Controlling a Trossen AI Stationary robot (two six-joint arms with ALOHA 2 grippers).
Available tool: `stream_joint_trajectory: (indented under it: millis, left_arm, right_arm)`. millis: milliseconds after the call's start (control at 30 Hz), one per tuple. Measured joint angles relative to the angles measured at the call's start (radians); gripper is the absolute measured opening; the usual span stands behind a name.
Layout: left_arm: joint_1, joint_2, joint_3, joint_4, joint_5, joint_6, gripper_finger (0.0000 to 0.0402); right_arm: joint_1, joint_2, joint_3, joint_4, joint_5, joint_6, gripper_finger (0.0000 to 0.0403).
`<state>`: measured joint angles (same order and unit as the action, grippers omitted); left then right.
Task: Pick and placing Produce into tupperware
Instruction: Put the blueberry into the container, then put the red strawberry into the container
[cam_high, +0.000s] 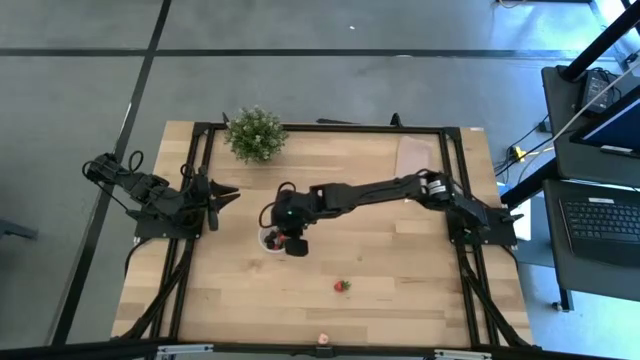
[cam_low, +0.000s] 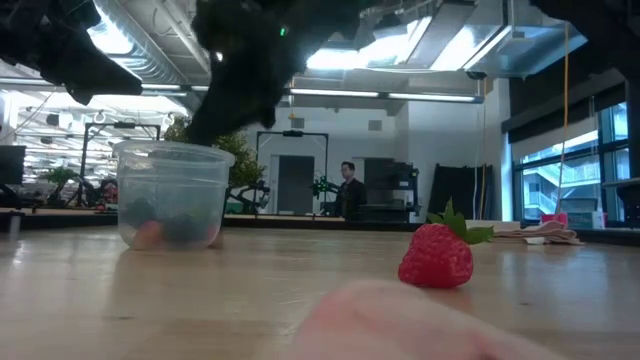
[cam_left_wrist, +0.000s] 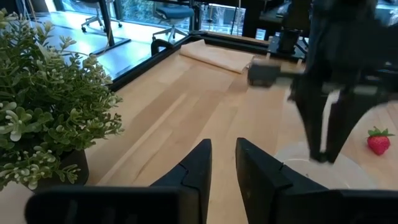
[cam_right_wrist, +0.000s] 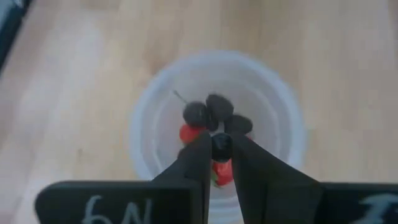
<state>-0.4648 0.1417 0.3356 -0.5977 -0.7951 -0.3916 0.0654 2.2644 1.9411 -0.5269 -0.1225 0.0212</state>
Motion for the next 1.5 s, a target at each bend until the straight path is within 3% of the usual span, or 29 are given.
stream_joint_trajectory:
  millis: [200, 867, 1300, 1500]
  left_arm:
    - [0.000, 0.000, 0.000, 0.000, 0.000, 0.000, 0.0056]
    - [0.000, 0.000, 0.000, 0.000, 0.000, -0.001, 0.0023]
    - [0.000, 0.000, 0.000, 0.000, 0.000, -0.001, 0.0003]
    - [0.000, 0.000, 0.000, 0.000, 0.000, -0.001, 0.0004]
  right_arm:
    - [0.017, 0.050, 0.000, -0.030, -0.004, 0.000, 0.0053]
    - [0.020, 0.048, 0.000, -0.021, -0.002, -0.004, 0.0076]
    - [0.018, 0.047, 0.095, -0.082, 0.001, -0.008, 0.0228]
    - [0.011, 0.044, 0.199, -0.180, 0.001, -0.076, 0.0262]
